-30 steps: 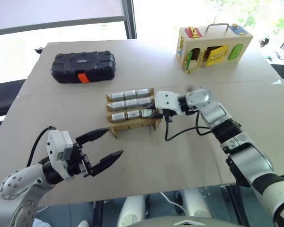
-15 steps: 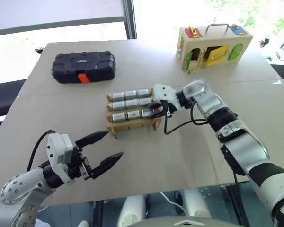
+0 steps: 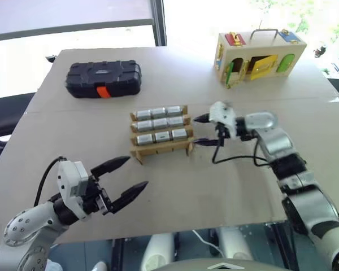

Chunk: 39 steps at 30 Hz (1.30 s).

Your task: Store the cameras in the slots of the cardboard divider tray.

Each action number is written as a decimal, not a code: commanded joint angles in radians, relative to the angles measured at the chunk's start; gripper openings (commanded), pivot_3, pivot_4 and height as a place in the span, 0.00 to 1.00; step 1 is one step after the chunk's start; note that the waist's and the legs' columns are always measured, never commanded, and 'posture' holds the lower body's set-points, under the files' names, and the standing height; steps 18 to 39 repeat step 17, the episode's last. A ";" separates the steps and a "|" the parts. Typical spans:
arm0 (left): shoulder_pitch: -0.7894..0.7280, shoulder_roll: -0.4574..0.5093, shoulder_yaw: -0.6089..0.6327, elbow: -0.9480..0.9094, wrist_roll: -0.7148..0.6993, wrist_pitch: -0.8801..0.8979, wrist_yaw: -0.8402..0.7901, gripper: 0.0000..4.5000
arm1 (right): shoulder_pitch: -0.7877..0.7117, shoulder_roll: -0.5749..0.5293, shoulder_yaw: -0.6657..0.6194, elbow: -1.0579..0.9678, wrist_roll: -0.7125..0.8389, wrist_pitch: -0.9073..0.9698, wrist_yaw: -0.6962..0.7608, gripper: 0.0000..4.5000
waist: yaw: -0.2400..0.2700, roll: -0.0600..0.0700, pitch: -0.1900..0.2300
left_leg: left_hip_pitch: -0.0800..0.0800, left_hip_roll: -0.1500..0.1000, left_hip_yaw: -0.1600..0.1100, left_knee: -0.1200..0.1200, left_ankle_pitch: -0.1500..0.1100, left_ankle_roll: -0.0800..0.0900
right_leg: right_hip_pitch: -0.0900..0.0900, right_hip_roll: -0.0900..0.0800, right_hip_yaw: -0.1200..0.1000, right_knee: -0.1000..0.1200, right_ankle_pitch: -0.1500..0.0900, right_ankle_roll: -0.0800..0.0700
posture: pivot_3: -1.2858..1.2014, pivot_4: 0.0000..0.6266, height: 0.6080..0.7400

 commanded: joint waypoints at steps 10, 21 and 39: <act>0.136 -0.064 0.192 0.062 0.000 -0.033 0.073 1.00 | 0.587 -0.154 -0.416 -0.642 0.208 0.270 -0.287 0.98 | 0.003 -0.002 -0.001 | 0.001 0.000 0.003 0.001 0.000 0.001 | 0.001 0.005 0.003 -0.001 -0.001 0.001 | 0.52 0.24 1.00; 0.200 -0.086 0.220 0.085 0.007 -0.020 0.097 1.00 | 0.728 -0.200 -0.489 -0.659 0.238 0.234 -0.321 0.98 | 0.002 -0.004 -0.002 | 0.003 0.002 0.003 0.003 0.000 0.002 | 0.002 0.008 0.003 -0.001 -0.004 0.005 | 0.52 0.24 1.00; 0.200 -0.086 0.220 0.085 0.007 -0.020 0.097 1.00 | 0.728 -0.200 -0.489 -0.659 0.238 0.234 -0.321 0.98 | 0.002 -0.004 -0.002 | 0.003 0.002 0.003 0.003 0.000 0.002 | 0.002 0.008 0.003 -0.001 -0.004 0.005 | 0.52 0.24 1.00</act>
